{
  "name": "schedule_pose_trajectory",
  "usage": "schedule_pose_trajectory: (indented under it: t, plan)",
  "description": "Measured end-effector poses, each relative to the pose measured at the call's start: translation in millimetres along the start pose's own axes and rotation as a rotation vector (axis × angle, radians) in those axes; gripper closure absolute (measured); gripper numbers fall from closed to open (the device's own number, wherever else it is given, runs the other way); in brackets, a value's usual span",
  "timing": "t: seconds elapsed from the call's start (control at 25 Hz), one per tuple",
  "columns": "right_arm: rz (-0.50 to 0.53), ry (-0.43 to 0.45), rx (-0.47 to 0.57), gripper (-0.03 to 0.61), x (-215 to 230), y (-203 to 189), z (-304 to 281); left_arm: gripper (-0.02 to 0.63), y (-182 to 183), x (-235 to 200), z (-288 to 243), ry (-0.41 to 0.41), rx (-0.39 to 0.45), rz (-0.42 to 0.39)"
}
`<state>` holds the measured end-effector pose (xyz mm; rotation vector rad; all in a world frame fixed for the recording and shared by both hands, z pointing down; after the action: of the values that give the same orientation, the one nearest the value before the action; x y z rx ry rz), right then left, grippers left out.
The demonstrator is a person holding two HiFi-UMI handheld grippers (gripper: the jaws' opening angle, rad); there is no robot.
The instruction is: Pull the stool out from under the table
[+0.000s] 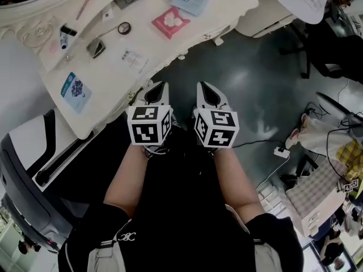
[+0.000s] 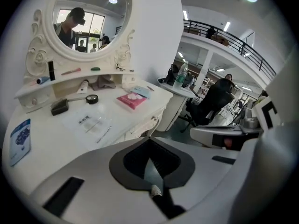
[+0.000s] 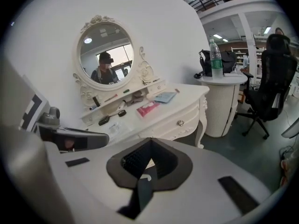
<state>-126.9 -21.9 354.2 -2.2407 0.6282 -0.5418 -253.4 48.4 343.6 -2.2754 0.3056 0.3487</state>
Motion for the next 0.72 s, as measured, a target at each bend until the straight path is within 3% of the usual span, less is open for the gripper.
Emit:
schedule_pose_trajectory:
  t: [0.48, 0.72]
  plan:
    - [-0.033, 0.067, -0.189, 0.571, 76.9, -134.5, -102.3, 0.614, -112.6, -9.7, -139.3, -0.004, -0.224, 0.054]
    - [-0.024, 0.129, -0.198, 0.571, 90.6, -171.4, -147.4, 0.614, -150.8, -24.7, -180.1, 0.021, -0.292, 0.034]
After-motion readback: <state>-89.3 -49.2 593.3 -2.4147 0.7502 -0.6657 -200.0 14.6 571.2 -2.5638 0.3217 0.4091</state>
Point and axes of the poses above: the fingertips, and each gripper's own axes: z backward along the fingers, x to its right, y out of its top, the point moved 5 cm from there along z, backward along the fingers, and after that the axes turned 10 degrees about -y, right-handed, at the moved point
